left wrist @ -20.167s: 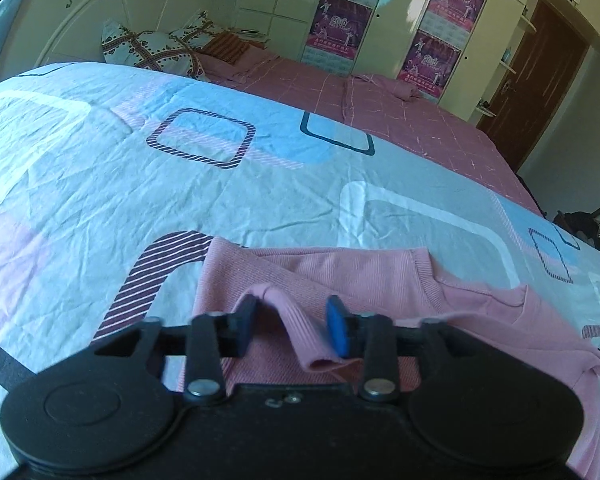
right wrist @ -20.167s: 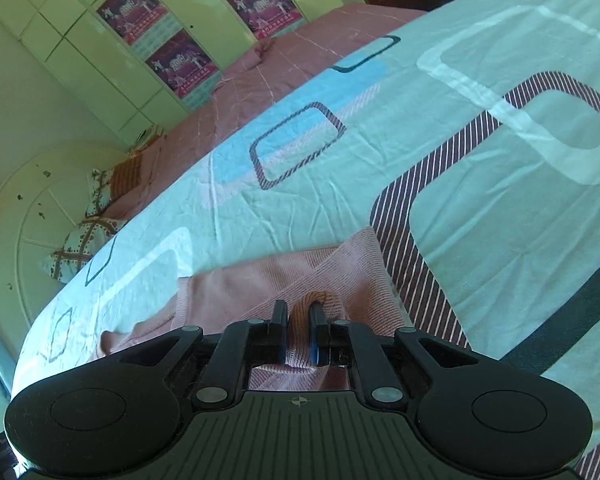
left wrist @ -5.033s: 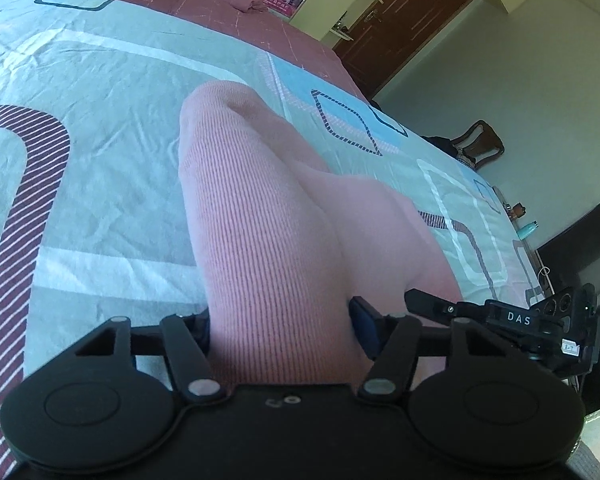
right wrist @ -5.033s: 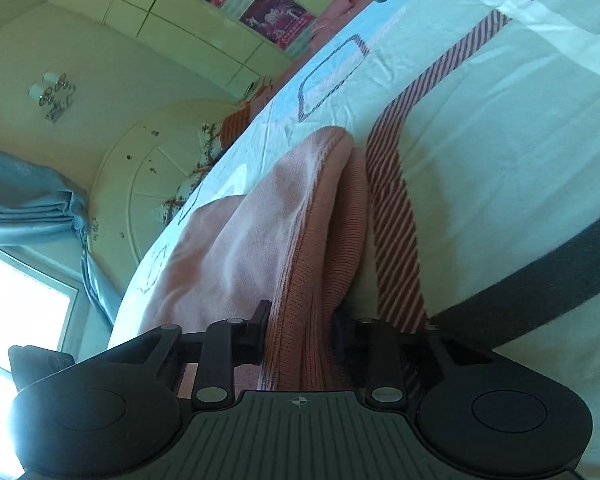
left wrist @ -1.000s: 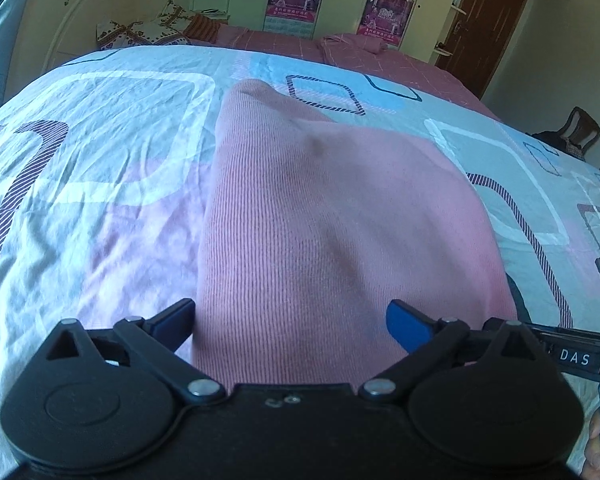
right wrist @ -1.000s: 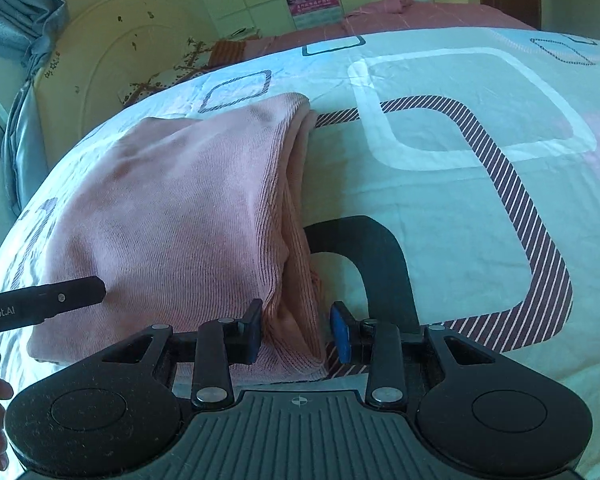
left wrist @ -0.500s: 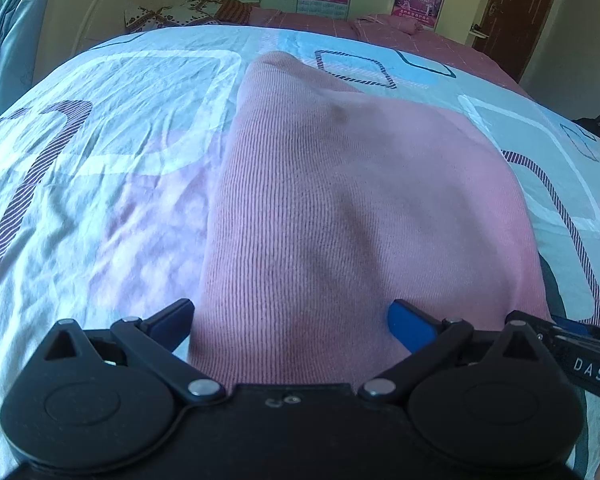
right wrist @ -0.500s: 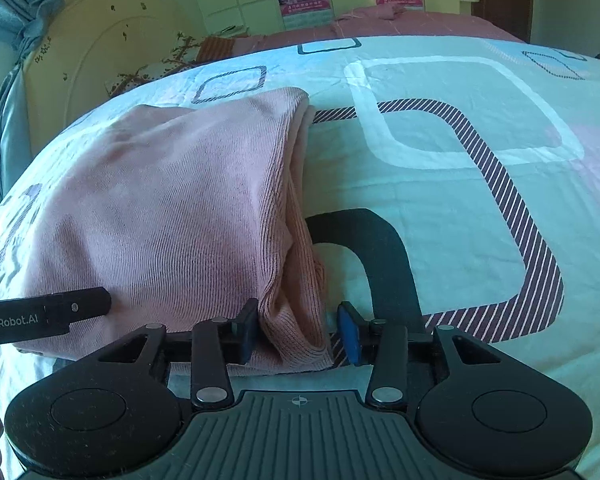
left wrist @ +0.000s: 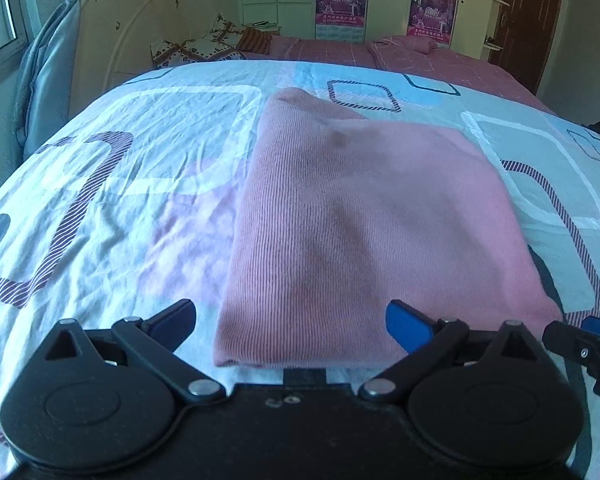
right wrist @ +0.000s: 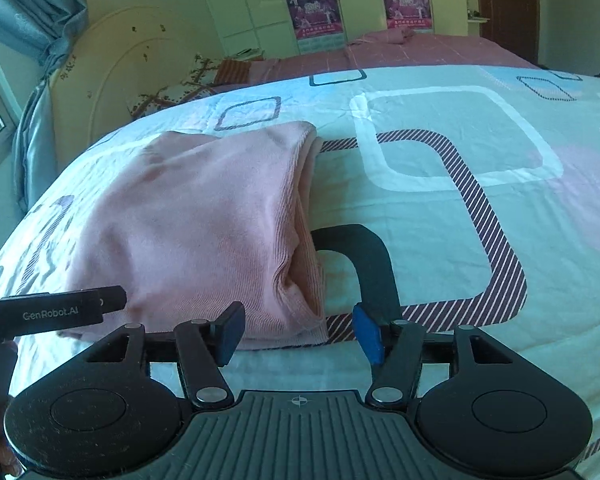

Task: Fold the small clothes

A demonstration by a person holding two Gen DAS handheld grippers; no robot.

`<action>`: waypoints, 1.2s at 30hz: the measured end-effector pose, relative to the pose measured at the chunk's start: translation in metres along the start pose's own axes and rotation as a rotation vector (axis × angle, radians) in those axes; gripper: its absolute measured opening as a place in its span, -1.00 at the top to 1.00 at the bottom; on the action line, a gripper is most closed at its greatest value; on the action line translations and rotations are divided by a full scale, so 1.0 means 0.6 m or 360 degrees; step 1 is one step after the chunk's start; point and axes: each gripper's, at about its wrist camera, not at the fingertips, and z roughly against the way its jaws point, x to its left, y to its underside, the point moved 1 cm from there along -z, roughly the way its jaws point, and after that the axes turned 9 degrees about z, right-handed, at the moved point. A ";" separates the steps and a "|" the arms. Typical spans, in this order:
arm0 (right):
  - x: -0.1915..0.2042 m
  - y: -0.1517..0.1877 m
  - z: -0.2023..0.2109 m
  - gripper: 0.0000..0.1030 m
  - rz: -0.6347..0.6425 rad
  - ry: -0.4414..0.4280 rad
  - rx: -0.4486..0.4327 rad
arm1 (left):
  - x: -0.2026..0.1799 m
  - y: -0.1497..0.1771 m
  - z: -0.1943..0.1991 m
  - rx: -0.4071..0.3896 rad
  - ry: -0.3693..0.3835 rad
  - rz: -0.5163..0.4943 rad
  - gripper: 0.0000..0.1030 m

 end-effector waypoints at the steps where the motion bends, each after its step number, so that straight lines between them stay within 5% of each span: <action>1: 0.003 0.003 0.016 -0.24 0.0023 -0.0024 -0.0014 | -0.001 0.007 0.021 -0.0018 -0.0003 0.0006 -0.94; 6: 0.020 0.035 0.120 -0.71 0.0151 -0.0139 -0.0122 | -0.005 0.057 0.154 -0.0135 0.0013 0.0036 -0.96; 9: 0.034 0.059 0.189 -0.97 0.0251 -0.0085 -0.0195 | -0.010 0.094 0.233 -0.0181 0.0016 0.0037 -0.97; 22: 0.044 0.147 0.457 -0.99 0.0234 0.0099 -0.0443 | -0.020 0.213 0.483 -0.0348 0.0010 0.0071 -0.97; 36: 0.057 0.181 0.524 -0.99 0.0317 0.0096 -0.0566 | -0.014 0.239 0.544 -0.0435 0.0008 0.0120 -0.97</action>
